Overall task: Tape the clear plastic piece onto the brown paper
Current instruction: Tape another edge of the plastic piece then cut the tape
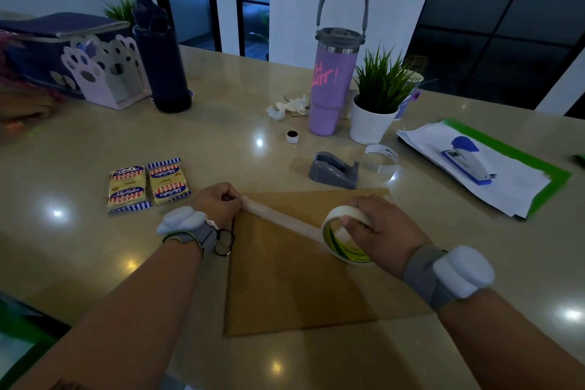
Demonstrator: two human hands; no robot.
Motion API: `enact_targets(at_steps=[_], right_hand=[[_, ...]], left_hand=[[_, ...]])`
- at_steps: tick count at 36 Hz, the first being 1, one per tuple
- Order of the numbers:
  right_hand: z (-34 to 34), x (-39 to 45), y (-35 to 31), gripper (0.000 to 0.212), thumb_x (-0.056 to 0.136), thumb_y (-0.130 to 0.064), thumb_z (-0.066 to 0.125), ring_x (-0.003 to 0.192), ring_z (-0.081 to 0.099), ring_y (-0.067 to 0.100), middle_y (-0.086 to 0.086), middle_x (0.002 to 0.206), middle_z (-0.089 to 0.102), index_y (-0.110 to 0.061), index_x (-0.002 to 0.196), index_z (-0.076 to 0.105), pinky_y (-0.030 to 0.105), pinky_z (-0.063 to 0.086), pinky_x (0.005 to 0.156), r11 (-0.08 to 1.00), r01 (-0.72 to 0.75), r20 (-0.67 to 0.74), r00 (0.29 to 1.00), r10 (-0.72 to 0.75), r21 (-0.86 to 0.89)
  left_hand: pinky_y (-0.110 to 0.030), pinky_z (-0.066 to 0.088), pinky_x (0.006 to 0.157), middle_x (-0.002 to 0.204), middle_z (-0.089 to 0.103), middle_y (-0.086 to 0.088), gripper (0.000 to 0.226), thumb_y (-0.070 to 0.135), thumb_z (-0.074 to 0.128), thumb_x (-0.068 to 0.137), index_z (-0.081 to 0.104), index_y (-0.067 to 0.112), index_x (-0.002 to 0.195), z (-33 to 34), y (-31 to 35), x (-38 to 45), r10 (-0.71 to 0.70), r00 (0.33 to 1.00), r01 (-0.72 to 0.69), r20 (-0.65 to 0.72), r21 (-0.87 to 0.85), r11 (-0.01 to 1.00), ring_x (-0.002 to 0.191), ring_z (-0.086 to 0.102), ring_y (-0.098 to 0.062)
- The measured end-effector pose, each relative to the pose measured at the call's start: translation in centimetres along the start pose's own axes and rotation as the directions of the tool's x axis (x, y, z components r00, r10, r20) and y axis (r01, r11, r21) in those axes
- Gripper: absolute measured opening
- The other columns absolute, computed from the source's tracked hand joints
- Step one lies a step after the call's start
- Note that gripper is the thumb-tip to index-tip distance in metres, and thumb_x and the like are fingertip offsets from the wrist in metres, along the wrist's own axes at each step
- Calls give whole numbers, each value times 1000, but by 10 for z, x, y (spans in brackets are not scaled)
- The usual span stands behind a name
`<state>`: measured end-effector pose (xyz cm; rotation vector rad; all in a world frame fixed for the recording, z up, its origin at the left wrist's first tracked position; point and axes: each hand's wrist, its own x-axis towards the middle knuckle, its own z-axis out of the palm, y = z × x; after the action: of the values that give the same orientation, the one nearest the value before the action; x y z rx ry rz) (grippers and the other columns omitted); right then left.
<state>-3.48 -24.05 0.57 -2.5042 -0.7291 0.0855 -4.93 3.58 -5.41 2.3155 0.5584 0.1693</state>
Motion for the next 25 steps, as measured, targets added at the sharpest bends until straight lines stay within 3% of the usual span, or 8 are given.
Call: enact_targets(at_steps=[4,12,19,22,25], right_hand=[[0,4,-2,35,91,-33,48,107,51,26,7,116,53,-16,122,53,28,36,87,999,6,4,1000,-6,-43],[3,6,-6,37,92,-34,46,110,49,27,7,117,52,-18,126,51,29,36,90,995,12,36,999,-8,-103],[4,7,-7,38,92,-39,44,108,48,27,7,116,52,-20,124,51,29,35,87,992,2,61,998,6,-127],[4,8,-8,45,88,-45,39,107,49,27,6,114,52,-20,124,51,27,31,83,989,5,62,998,4,-149],[4,8,-8,37,93,-36,43,109,48,27,7,115,52,-20,125,50,26,29,83,987,13,66,998,-3,-161]], left_hand=[[-21,34,56,84,57,-7,15,14,58,85,67,5,93,1,2,-2,14,998,-15,-55,-12,1000,81,51,-20],[-15,29,49,77,56,-8,14,15,61,83,68,4,88,5,2,-5,22,993,-24,-119,-18,1000,73,49,-20],[-15,33,52,76,57,-8,7,17,62,83,63,14,77,5,0,-4,22,996,-25,-87,-28,999,75,51,-22],[-14,33,52,79,57,-7,13,21,60,84,66,9,86,5,0,-4,15,998,-15,-60,-2,1000,76,51,-21],[-13,32,53,80,56,-8,15,23,59,85,65,9,88,3,1,-3,10,1000,-10,-22,13,1000,76,50,-21]])
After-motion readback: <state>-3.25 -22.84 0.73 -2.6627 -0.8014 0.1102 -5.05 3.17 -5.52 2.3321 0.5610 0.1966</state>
